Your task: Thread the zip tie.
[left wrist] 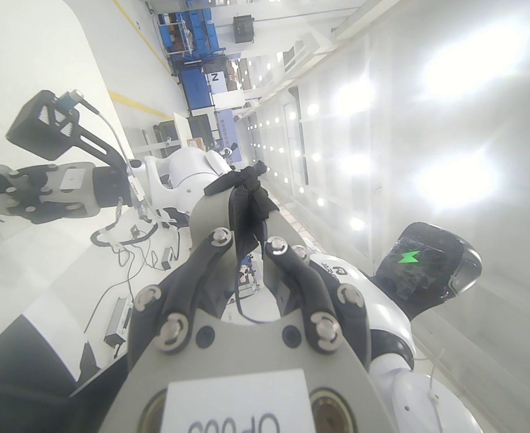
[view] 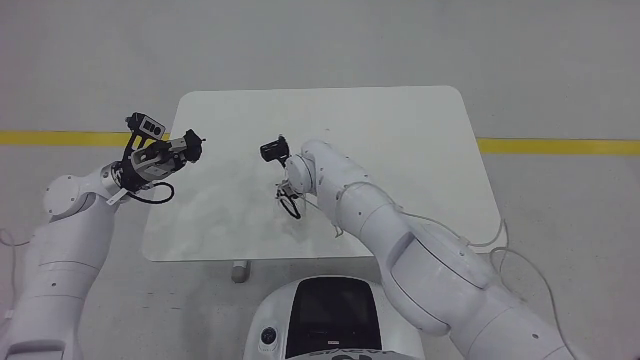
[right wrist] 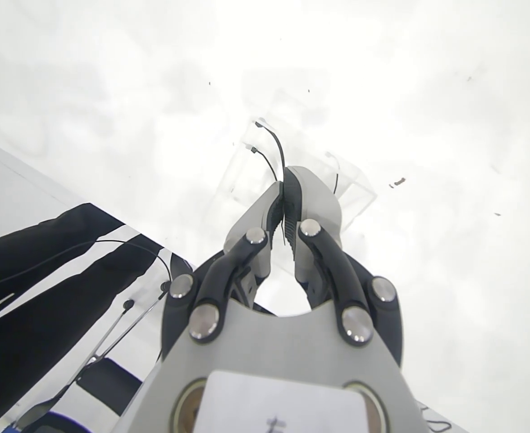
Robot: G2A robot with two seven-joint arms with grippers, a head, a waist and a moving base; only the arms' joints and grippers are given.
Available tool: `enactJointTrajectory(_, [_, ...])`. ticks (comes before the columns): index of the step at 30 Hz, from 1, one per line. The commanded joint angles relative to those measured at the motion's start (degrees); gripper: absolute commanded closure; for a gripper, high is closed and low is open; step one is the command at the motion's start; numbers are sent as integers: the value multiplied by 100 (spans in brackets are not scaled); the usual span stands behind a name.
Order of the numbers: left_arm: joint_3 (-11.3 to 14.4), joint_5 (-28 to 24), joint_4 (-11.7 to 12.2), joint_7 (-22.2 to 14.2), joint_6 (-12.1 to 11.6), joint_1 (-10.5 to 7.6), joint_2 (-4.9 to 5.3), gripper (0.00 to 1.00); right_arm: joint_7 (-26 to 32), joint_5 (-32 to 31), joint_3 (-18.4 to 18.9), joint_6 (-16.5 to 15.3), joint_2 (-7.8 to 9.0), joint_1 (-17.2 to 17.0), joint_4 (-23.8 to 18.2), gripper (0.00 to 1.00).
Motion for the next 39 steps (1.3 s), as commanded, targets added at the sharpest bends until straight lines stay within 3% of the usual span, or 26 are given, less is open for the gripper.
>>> enactJointTrajectory(1, [0, 0, 0, 0, 0, 0, 0, 100, 4, -3, 21, 11, 21, -9, -46, 100])
enactJointTrajectory(18, [0, 0, 0, 0, 0, 0, 0, 100, 253, 179, 468, -186, 415, -206, -866, 100])
enactJointTrajectory(27, [0, 0, 0, 0, 0, 0, 0, 100, 261, 177, 477, -187, 424, -211, -891, 100])
enactJointTrajectory(30, [0, 0, 0, 0, 0, 0, 0, 100, -118, 212, 592, -130, 486, -280, -1061, 100])
enactJointTrajectory(35, [0, 0, 0, 0, 0, 0, 0, 100, -699, 366, 1078, -575, 809, -728, -1860, 100])
enactJointTrajectory(39, [0, 0, 0, 0, 0, 0, 0, 100, -939, 159, 1575, -532, 1166, -1553, -3228, 100])
